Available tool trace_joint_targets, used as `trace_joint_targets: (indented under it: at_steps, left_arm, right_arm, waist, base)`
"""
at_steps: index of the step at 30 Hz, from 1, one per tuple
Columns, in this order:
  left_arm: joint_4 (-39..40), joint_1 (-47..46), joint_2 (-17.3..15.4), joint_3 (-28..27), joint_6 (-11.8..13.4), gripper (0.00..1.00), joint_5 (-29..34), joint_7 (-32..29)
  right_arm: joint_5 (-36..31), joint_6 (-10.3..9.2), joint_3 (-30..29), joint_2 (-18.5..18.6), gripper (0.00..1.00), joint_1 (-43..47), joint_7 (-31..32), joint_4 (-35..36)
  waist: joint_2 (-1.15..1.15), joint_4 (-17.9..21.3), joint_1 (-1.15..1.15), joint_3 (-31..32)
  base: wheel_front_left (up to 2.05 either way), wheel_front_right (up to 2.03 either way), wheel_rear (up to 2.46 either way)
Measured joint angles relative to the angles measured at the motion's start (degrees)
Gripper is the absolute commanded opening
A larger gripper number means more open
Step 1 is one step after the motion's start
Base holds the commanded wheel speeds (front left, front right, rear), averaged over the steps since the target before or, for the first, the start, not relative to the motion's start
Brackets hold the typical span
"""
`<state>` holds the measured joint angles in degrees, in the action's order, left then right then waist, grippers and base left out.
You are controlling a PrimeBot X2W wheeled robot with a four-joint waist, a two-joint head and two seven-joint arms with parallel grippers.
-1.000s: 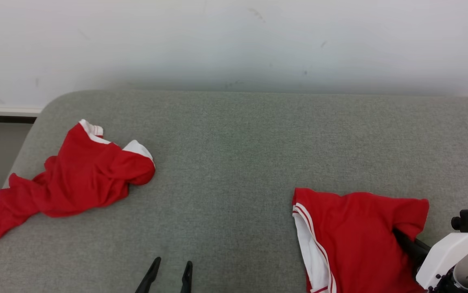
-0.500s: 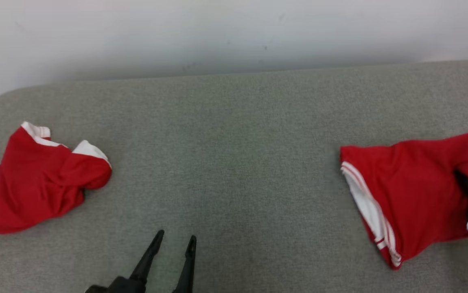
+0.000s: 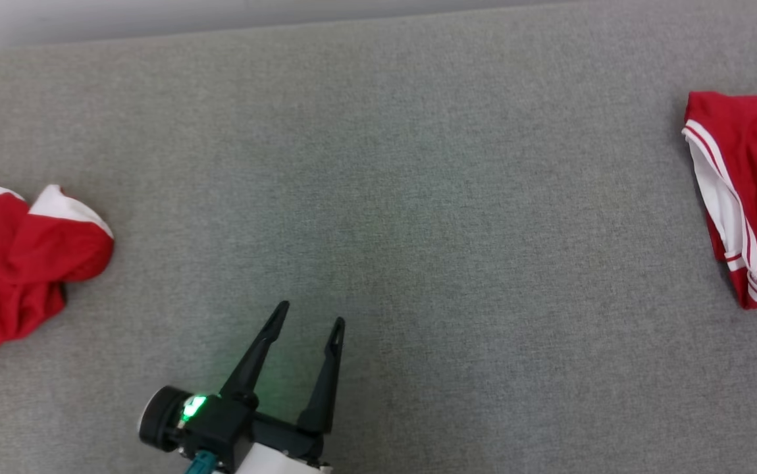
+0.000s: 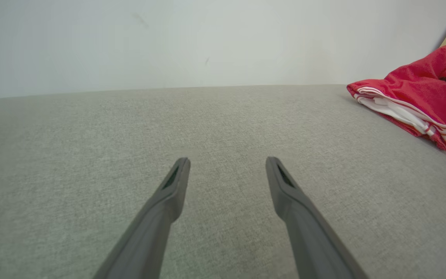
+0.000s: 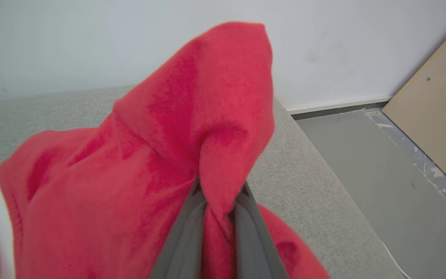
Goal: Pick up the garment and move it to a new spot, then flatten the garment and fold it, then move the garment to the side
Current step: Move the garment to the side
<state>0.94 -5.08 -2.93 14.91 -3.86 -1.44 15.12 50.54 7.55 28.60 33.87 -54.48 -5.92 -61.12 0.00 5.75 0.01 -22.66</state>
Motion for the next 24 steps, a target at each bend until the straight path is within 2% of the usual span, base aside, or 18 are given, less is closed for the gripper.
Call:
trace_joint_targets:
  at_steps: [4,5,7,8,17,20,24]
  left_arm:
    - [-0.16,-1.09,-0.29,0.52,-0.4,1.0,0.45,0.0]
    - [-0.22,-1.37,-0.34,0.57,-0.4,1.0,0.47,0.0]
    - [-0.2,-2.16,-0.35,0.46,-0.37,1.0,0.48,0.0]
    - [-0.21,-2.36,-0.35,0.35,-0.22,1.0,0.48,0.0]
    - [-0.9,-1.29,-0.29,-0.93,1.36,1.0,-0.34,0.0]
    - [-1.44,-0.18,-0.18,-1.25,1.92,1.0,-1.3,0.0]
    - [-2.35,1.74,-0.08,-1.92,2.81,1.0,-2.41,0.0]
  right_arm:
    - [-2.47,0.0,-0.22,-2.21,0.0,-3.28,-2.64,-4.58]
    - [-3.02,0.0,-0.34,-2.34,0.04,-4.23,-3.34,-5.9]
    - [-4.92,0.0,-0.65,-2.13,0.49,-6.05,-5.35,-8.88]
    - [-5.39,0.0,-0.97,-2.05,1.0,-6.8,-5.9,-10.14]
    - [-14.4,0.0,-3.28,0.08,1.0,-8.61,-9.05,-12.46]
    - [-17.93,0.0,-5.78,0.45,1.0,-7.44,-9.12,-7.95]
    - [-24.28,0.0,-11.73,0.55,1.0,-0.36,-9.12,2.02]
  waist:
    - [0.0,0.68,0.0,-1.68]
    - [0.0,0.71,0.0,-2.01]
    - [0.0,0.64,0.0,-2.59]
    - [0.0,0.57,0.0,-2.76]
    - [0.0,0.6,-0.01,0.24]
    - [0.0,0.75,0.0,2.61]
    - [0.0,0.74,-0.01,6.64]
  base:
    - [0.0,0.0,0.0]
    - [0.0,0.0,0.0]
    - [0.0,0.0,0.0]
    - [0.0,0.0,0.0]
    - [0.0,0.0,0.0]
    - [0.0,0.0,0.0]
    - [0.0,0.0,0.0]
